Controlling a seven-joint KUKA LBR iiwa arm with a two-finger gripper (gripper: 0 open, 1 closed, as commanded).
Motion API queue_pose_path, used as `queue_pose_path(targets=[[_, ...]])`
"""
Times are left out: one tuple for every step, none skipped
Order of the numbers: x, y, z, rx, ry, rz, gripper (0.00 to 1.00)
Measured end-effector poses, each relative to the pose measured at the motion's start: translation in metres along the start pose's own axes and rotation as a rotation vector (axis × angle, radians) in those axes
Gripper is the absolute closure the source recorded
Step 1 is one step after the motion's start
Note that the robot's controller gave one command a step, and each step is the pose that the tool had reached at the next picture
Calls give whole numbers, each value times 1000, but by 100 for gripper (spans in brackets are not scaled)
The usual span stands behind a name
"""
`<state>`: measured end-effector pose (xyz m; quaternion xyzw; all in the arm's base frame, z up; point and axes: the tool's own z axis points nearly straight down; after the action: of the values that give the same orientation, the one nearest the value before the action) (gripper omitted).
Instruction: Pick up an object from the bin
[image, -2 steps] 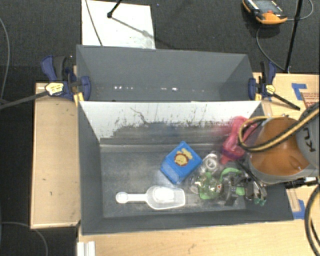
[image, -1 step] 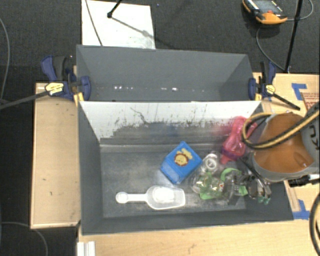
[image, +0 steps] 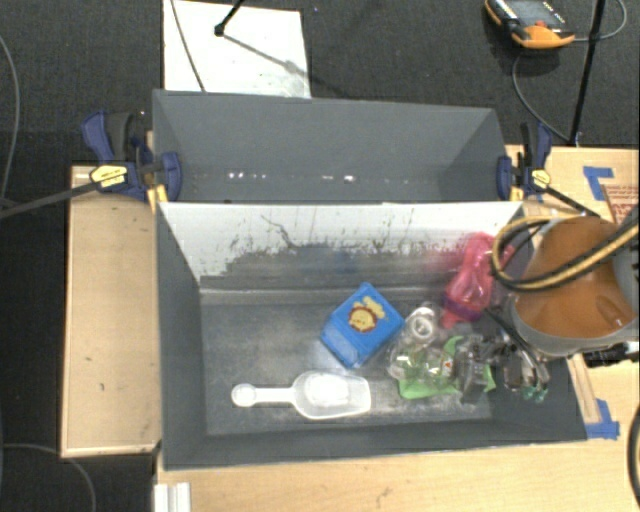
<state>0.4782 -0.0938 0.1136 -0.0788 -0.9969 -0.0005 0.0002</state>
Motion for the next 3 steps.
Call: queue_pose_path(targets=[[-1,0,-15,0,-2,0,100],[-1,0,-25,0,-6,-1,100],[-1,0,-31,0,-3,-2,100]])
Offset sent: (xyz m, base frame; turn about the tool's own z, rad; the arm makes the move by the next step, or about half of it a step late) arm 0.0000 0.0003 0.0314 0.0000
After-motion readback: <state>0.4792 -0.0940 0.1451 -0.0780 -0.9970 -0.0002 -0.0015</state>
